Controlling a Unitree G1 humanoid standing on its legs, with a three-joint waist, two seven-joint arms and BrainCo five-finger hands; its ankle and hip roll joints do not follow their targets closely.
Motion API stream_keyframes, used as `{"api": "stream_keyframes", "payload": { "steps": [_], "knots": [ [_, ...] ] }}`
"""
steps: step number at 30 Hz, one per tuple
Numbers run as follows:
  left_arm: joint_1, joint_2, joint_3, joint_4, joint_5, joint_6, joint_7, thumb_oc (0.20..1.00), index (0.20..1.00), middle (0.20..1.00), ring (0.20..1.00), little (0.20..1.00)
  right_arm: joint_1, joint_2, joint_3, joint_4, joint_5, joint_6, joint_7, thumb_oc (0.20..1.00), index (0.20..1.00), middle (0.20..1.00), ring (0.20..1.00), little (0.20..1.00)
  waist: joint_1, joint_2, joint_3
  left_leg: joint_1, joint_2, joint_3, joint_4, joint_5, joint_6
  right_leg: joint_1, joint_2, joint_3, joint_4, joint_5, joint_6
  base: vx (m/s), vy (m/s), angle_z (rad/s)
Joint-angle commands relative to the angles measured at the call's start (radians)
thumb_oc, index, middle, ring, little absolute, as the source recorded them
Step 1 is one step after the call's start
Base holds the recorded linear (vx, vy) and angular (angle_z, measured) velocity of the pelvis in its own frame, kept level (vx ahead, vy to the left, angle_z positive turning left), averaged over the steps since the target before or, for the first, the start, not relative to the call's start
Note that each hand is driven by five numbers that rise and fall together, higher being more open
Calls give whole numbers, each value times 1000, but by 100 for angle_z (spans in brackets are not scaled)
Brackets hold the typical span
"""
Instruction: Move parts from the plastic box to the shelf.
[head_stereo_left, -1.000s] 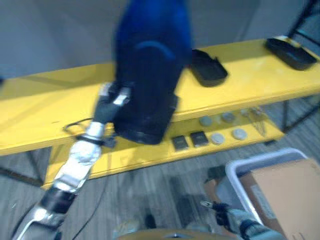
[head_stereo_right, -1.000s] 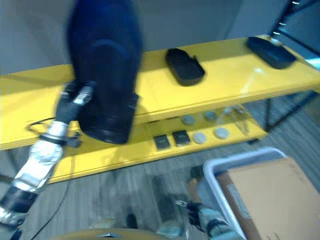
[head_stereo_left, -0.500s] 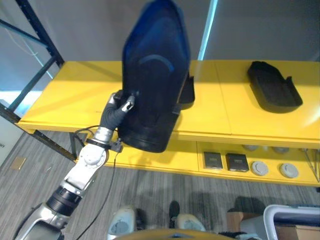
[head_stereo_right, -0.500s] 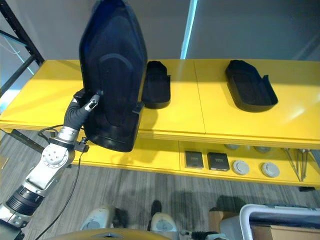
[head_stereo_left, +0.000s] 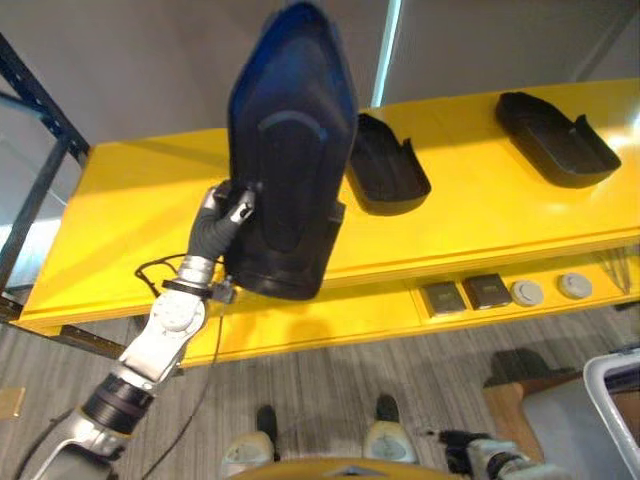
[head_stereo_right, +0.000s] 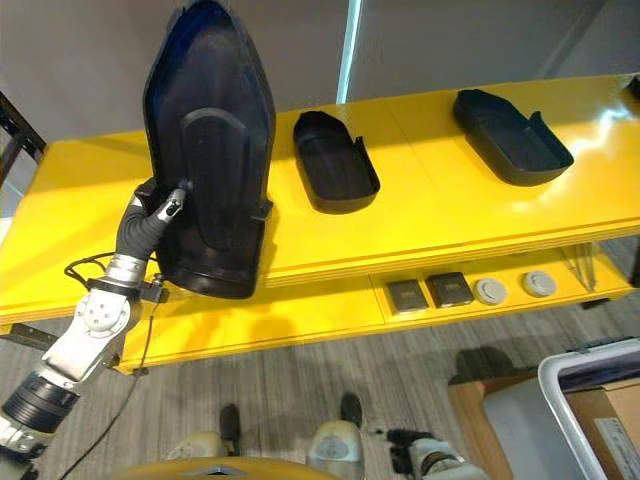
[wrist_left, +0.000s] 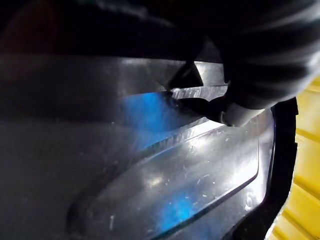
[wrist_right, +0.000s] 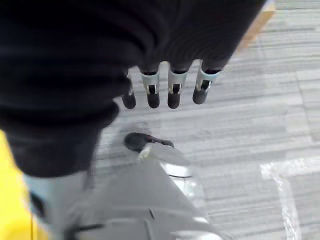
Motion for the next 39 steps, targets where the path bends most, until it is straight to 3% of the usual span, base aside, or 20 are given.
{"api": "stream_keyframes", "payload": {
  "steps": [1,2,3,5,8,11,14,18,20,22,24,27,28,39],
  "knots": [
    [-11,-37,92,-72,27,-48,75,200,200,200,200,200,13,-35,42,15,39,-3,-21,1000,1000,1000,1000,1000,-10,17,-52,-53,21,-40,8,-27,15,41,75,22,44,-198,48,70,110,-24],
    [-10,-37,93,-73,27,-47,75,200,200,200,200,200,14,-35,42,14,39,-3,-21,1000,1000,1000,1000,1000,-11,17,-53,-53,22,-41,8,-28,15,42,75,21,42,-198,48,56,44,0],
    [-12,-40,112,-73,34,-29,98,200,200,200,200,200,38,-29,29,25,11,-15,-9,1000,1000,1000,1000,1000,-13,9,-60,-56,-15,-51,1,-40,24,40,98,19,-12,-176,39,55,11,11],
    [-16,-41,134,-78,45,-1,130,200,200,200,200,200,53,-26,27,35,8,-26,0,1000,1000,1000,1000,1000,-11,4,-66,-61,-37,-60,-1,-50,30,42,108,24,-62,-154,38,68,-65,13],
    [3,-47,194,-74,-42,26,123,200,200,200,200,200,61,-16,63,21,-108,-54,16,1000,1000,1000,1000,1000,-1,0,-75,-76,-50,-61,-1,-48,27,50,115,37,-111,-130,38,27,-141,14],
    [4,-50,221,-45,-72,88,108,200,200,200,200,200,64,-8,96,-3,-139,-28,22,1000,1000,1000,1000,1000,1,0,-78,-81,-55,-48,-1,-44,25,56,116,25,-125,-130,38,51,-105,1],
    [-8,-45,249,14,-159,178,97,200,200,200,200,200,68,2,115,-11,-71,24,-45,1000,1000,1000,1000,1000,-6,6,-84,-81,-61,-39,-1,-44,28,61,124,31,-129,-139,32,86,-78,0],
    [-38,-31,282,107,-224,246,46,200,200,200,200,200,68,0,113,-31,-103,56,0,1000,1000,1000,1000,1000,-23,17,-84,-79,-77,-22,-1,-47,34,61,133,44,-131,-152,22,67,-14,-2],
    [-48,-18,302,161,-252,262,-3,200,200,200,200,200,79,-1,123,-33,-106,65,6,1000,1000,1000,1000,1000,-32,20,-79,-78,-79,-15,-1,-48,36,60,137,52,-132,-152,20,35,-11,-5],
    [-54,-6,309,215,-218,233,-36,200,200,200,200,200,85,-7,126,-32,-106,74,9,1000,1000,1000,1000,1000,-40,23,-80,-79,-79,-10,-1,-48,36,60,143,58,-134,-154,19,44,2,-6],
    [-74,32,313,285,-177,255,-100,200,200,200,200,200,90,-23,118,-28,-138,73,15,1000,1000,1000,1000,1000,-52,29,-81,-80,-75,-2,-1,-42,30,59,147,67,-136,-154,16,66,27,-7],
    [-107,55,309,403,-278,288,-149,200,200,200,200,200,88,-57,115,-31,-162,30,-9,1000,1000,1000,1000,1000,-67,41,-77,-81,-68,5,-1,-34,22,63,144,77,-136,-157,17,58,52,-16],
    [-120,63,308,449,-231,315,-162,200,200,200,200,200,81,-73,118,-53,-169,25,-14,1000,1000,1000,1000,1000,-74,45,-69,-86,-62,8,-1,-26,15,61,139,84,-136,-155,17,38,47,-7],
    [-271,112,217,780,-204,327,-177,200,200,200,200,200,26,-112,180,-81,-171,-9,28,1000,1000,1000,1000,1000,-116,61,15,-134,-37,21,-1,2,-2,11,134,109,-134,-151,17,-51,22,-7]
  ]
}}
